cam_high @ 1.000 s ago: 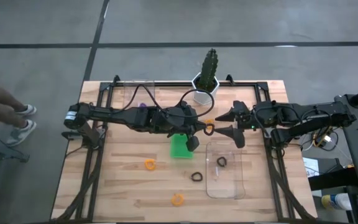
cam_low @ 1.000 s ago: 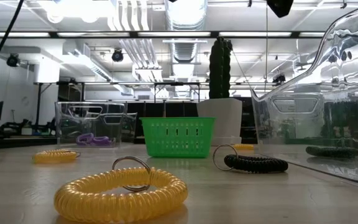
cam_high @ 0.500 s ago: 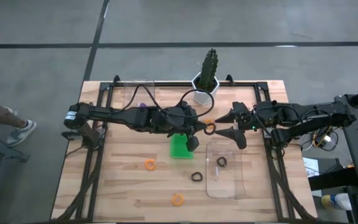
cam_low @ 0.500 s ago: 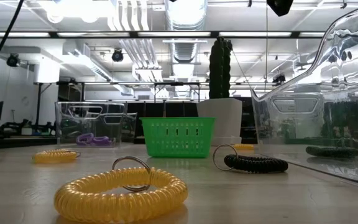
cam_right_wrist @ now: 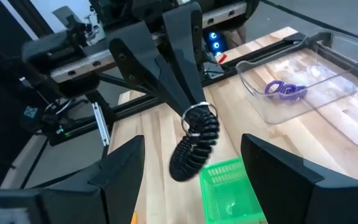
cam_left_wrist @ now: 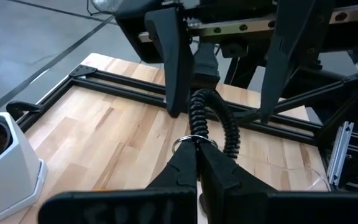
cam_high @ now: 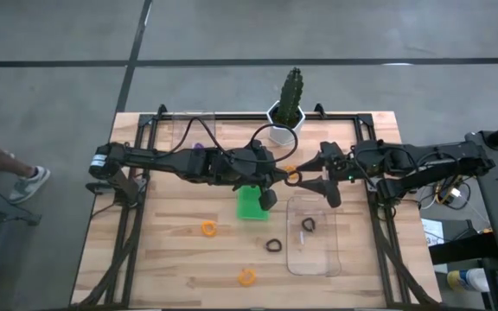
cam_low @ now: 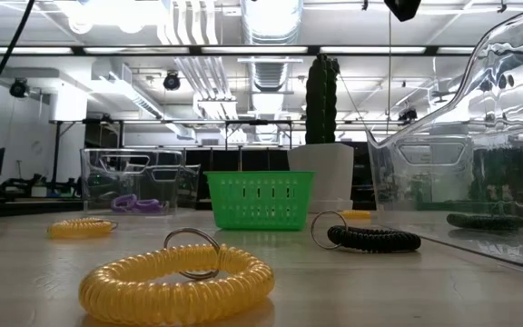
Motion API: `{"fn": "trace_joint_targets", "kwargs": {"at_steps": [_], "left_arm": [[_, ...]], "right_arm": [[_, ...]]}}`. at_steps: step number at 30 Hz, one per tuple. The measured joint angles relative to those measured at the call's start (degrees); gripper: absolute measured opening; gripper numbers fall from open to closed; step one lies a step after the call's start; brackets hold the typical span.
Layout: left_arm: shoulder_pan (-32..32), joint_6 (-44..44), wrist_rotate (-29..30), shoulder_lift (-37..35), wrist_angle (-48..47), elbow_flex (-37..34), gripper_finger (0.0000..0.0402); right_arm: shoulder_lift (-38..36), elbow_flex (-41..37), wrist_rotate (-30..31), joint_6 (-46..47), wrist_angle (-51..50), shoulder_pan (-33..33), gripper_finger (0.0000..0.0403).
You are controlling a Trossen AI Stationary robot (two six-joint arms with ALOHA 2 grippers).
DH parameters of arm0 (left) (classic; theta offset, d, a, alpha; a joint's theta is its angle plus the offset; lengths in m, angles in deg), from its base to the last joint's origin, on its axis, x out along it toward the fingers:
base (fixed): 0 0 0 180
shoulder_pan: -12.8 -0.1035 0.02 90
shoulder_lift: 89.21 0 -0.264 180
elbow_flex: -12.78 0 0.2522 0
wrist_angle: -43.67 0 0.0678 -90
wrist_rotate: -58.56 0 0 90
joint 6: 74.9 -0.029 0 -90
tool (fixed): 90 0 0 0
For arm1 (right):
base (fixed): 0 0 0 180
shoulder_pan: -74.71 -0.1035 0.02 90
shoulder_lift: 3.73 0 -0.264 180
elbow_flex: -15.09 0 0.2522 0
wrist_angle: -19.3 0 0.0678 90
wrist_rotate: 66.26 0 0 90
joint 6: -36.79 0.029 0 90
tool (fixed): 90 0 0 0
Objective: Sort spring keychains
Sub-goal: Put the top black spring keychain into the bottom transparent bin
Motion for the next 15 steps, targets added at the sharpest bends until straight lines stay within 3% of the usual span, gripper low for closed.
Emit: {"fn": "trace_joint_targets", "kwargs": {"at_steps": [8,15], "left_arm": [[0.0,-0.3,0.0,0.0,0.4,0.0,0.0000],[0.0,-0.3,0.0,0.0,0.4,0.0,0.0000]], "right_arm": [[0.7,0.0,0.0,2.2,0.0,0.0,0.0241],[0.9,0.0,0.1,3.4,0.0,0.0,0.0149]]}}
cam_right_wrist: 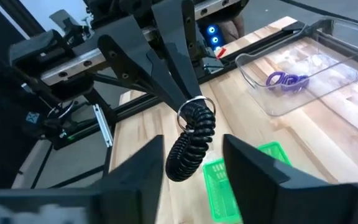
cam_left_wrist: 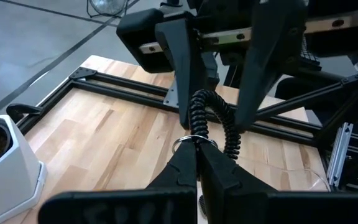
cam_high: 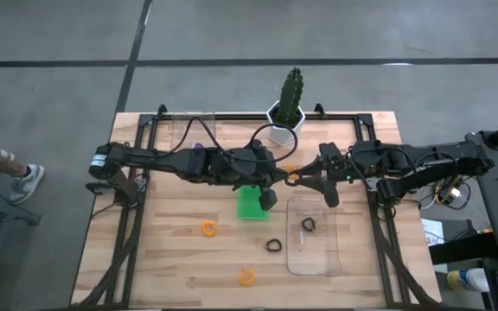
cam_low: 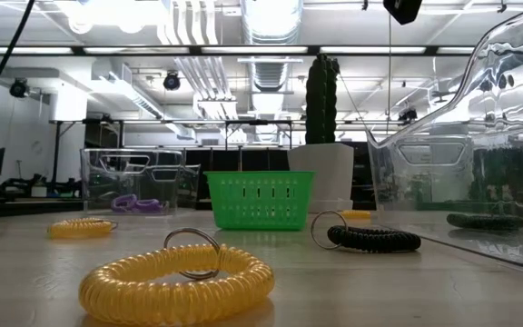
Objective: Sort spring keychains
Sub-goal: Put the top black spring keychain into the bottom transparent bin
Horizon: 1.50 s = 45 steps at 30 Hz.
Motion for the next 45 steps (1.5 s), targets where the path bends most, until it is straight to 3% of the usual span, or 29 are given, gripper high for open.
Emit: {"fn": "trace_joint_targets", "kwargs": {"at_steps": [9,23,33,39,42,45], "left_arm": [[0.0,0.1,0.0,0.0,0.1,0.0,0.0006],[0.0,0.0,0.1,0.0,0.0,0.0,0.0041],[-0.1,0.0,0.2,0.0,0.2,-1.8,0.0105],[-0.1,-2.0,0.2,-1.2,-6.4,-1.9,0.0116],[-0.2,-1.6,0.8,-2.4,-12.8,-1.9,0.0116],[-0.2,-1.1,2.8,-3.1,-20.2,-1.9,0.0116]], "right_arm": [[0.1,0.0,0.0,-0.1,0.0,0.0,0.0023],[0.1,0.0,0.0,-0.2,0.0,0.0,0.0018],[0.1,0.0,0.0,-0.2,-0.3,0.0,0.0017],[-0.4,0.0,-0.3,2.8,-8.8,0.0,0.0017],[-0.9,0.0,-3.6,5.6,-16.1,0.0,0.0017],[-1.1,0.0,-12.4,6.4,-20.2,0.0,0.0017]]}}
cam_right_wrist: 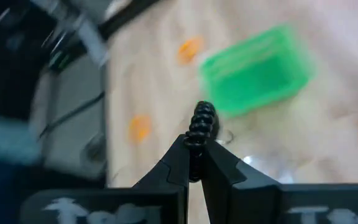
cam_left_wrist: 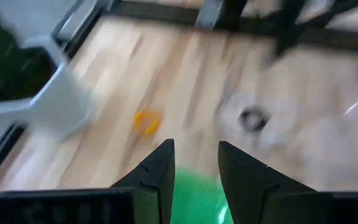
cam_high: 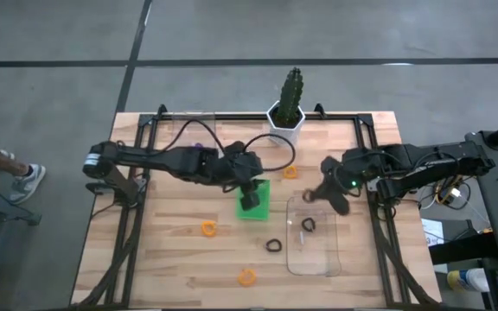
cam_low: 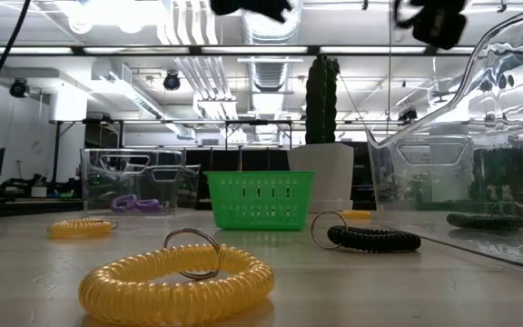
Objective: Sort spring keychains
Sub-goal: Put the top black spring keychain into the bottom transparent bin
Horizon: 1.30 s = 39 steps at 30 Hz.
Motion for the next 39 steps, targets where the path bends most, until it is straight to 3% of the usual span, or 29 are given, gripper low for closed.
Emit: {"fn": "trace_joint_targets", "kwargs": {"at_steps": [3,6,10,13,16,22,32,39], "left_arm": [[0.0,1.1,3.0,-0.4,-8.3,0.0,0.0117],[0.0,5.5,8.7,-0.4,-15.8,-0.5,0.0117],[0.0,12.2,15.1,-0.6,-23.1,-3.4,0.0117],[0.0,16.3,16.0,-1.4,-25.9,-6.6,0.0117],[0.0,19.3,16.1,-2.7,-26.2,-10.7,0.0117],[-0.1,26.2,16.2,-7.7,-26.3,-19.1,0.0117],[-0.3,38.7,16.6,-23.6,-25.2,-31.4,0.0117],[-0.3,38.3,16.7,-30.9,-21.2,-36.0,0.0117]], "right_arm": [[0.1,0.0,-11.9,-0.2,-0.5,0.0,0.0017],[0.4,0.0,-19.4,0.8,-0.5,0.0,0.0017],[0.4,-0.2,-25.5,2.7,-0.5,0.0,0.0017],[0.4,-0.6,-26.8,4.4,-0.5,-0.1,0.0018],[0.4,-1.7,-26.3,4.6,-0.4,-0.1,0.0018],[1.9,-3.4,-17.7,6.8,-2.6,-0.2,0.0018],[10.5,-3.5,-8.9,3.1,-6.7,-6.0,0.0018],[17.4,-3.5,-1.9,3.3,-8.8,-9.0,0.0018]]}}
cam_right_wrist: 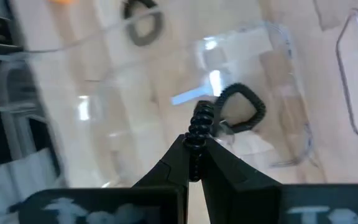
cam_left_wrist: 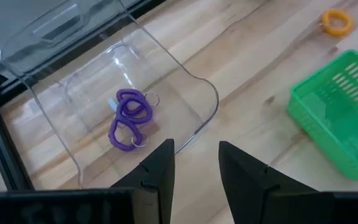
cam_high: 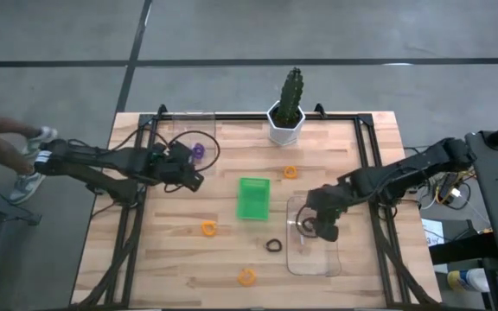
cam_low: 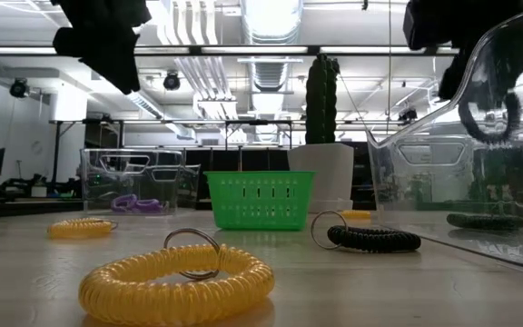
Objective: Sort spring keychains
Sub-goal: Put the top black spring keychain into the bottom transparent bin, then put the black spring keychain into the bottom transparent bin
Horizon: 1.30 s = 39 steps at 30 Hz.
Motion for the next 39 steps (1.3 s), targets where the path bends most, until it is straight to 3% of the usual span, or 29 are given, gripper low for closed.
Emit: {"fn": "trace_joint_targets", "kwargs": {"at_steps": [12,20,39], "left_arm": [[0.0,-2.6,0.8,-1.7,0.6,-2.1,0.0117],[0.0,-4.6,0.9,-1.7,0.4,-2.5,0.0117],[0.0,-8.6,1.3,-1.7,0.3,-2.5,0.0117]], "right_arm": [[9.2,0.0,3.3,0.6,-0.1,-0.1,0.0018],[9.7,0.0,6.9,3.4,-0.1,-0.1,0.0034],[9.8,-3.0,6.9,7.4,0.7,-0.1,0.0105]]}}
